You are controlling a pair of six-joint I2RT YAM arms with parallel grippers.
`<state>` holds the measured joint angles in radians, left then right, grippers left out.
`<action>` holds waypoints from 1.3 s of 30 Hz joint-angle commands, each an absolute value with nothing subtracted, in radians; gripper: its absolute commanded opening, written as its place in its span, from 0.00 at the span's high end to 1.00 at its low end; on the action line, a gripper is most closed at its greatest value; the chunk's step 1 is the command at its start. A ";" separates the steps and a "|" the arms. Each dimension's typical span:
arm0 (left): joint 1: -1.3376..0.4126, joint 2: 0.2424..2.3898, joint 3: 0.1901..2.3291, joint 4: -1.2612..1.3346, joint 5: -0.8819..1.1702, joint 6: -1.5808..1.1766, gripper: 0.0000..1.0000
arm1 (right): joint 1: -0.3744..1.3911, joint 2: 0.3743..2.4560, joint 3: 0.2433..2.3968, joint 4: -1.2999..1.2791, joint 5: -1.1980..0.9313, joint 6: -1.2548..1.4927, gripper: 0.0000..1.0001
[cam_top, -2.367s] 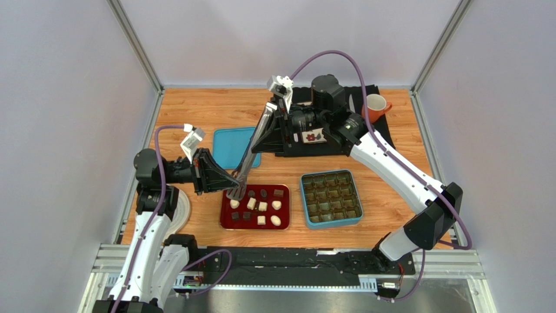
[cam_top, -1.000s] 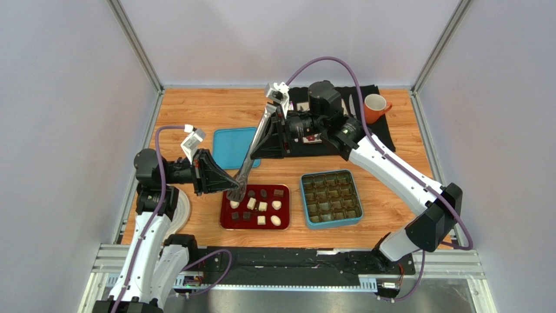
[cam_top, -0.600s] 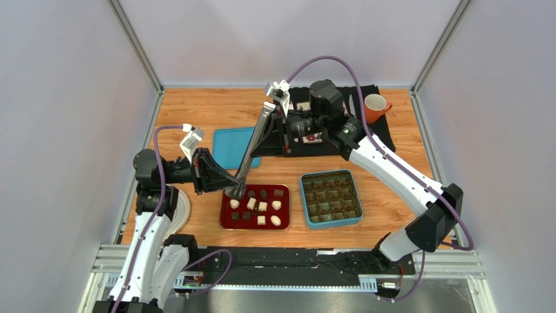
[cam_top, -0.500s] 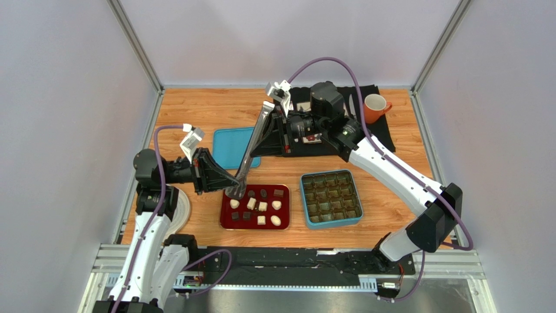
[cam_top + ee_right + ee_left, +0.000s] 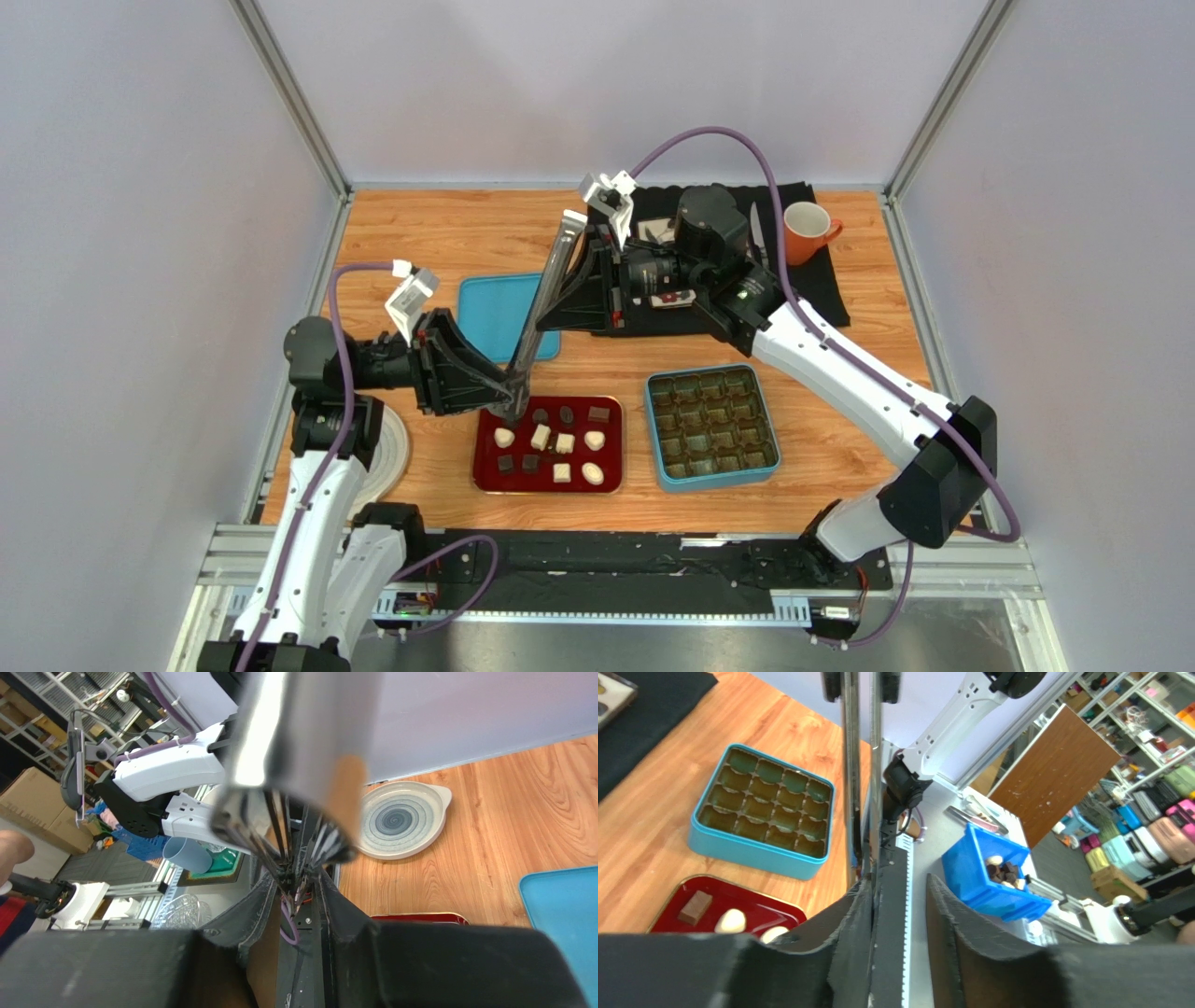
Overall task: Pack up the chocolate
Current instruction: Pick up the clamp at the center of the board.
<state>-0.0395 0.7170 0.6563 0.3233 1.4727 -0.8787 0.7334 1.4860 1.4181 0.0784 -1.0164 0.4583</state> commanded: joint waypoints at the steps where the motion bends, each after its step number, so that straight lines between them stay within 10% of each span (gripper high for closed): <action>1: -0.044 0.745 0.762 0.417 1.767 -0.939 0.35 | 0.729 1.427 1.408 0.084 -0.968 0.414 0.88; 8: 0.036 0.807 0.845 0.483 1.769 -0.980 0.09 | 0.729 1.385 1.390 0.038 -0.960 0.374 0.90; 16: 0.255 0.854 1.006 0.500 1.767 -0.911 0.08 | 0.729 1.341 1.348 0.026 -0.963 0.368 0.90; 39: 0.112 0.726 0.632 0.494 1.767 -0.879 0.09 | 0.813 1.448 1.388 0.261 -0.844 0.465 0.95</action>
<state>0.1387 0.7368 0.6380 0.4637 1.4837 -0.8799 0.8188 1.4330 1.3296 0.2123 -0.9207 0.4942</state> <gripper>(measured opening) 0.942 0.173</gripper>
